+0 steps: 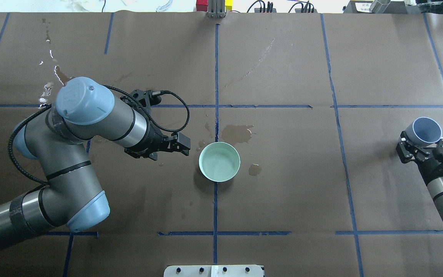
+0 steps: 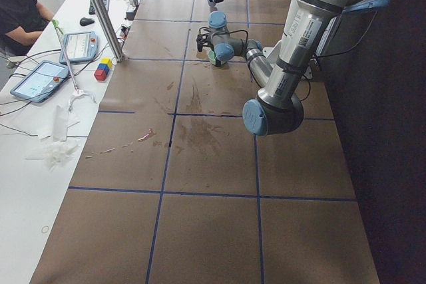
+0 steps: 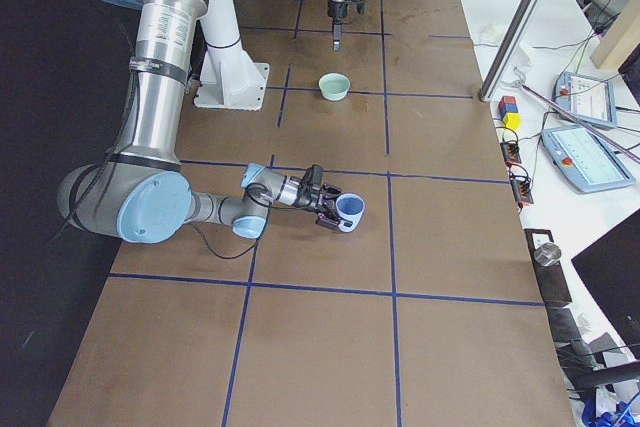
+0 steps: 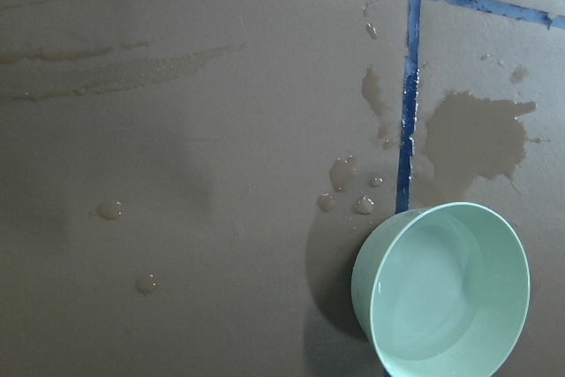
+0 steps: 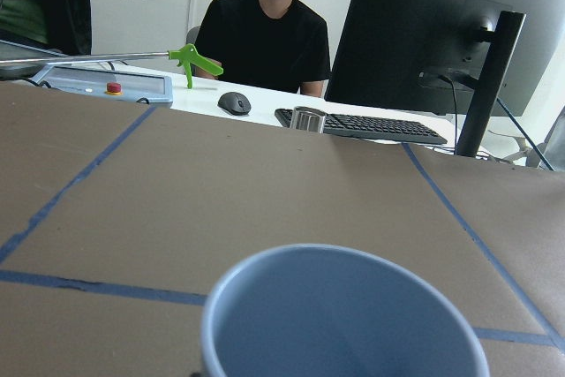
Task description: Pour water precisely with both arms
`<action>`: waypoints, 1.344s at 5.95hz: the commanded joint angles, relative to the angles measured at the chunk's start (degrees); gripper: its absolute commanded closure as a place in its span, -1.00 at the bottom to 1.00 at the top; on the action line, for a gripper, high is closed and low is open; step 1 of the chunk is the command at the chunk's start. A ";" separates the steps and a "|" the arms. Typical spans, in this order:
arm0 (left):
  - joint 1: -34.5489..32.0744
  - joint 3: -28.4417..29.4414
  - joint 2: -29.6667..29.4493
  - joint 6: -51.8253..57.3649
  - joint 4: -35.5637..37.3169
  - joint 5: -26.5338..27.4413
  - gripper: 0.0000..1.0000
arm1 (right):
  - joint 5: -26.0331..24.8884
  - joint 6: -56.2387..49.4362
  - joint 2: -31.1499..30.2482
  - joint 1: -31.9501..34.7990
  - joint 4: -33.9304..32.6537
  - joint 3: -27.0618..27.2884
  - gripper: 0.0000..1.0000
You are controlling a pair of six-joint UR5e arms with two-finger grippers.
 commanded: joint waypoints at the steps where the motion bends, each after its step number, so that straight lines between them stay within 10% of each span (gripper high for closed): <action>1: 0.08 0.09 0.01 0.00 0.00 0.00 -1.00 | -0.14 -2.71 0.58 0.29 4.16 -0.03 0.90; 8: -2.55 -3.33 7.37 0.26 0.18 -0.53 -1.00 | 0.03 -18.17 18.65 -5.40 -11.55 12.89 0.99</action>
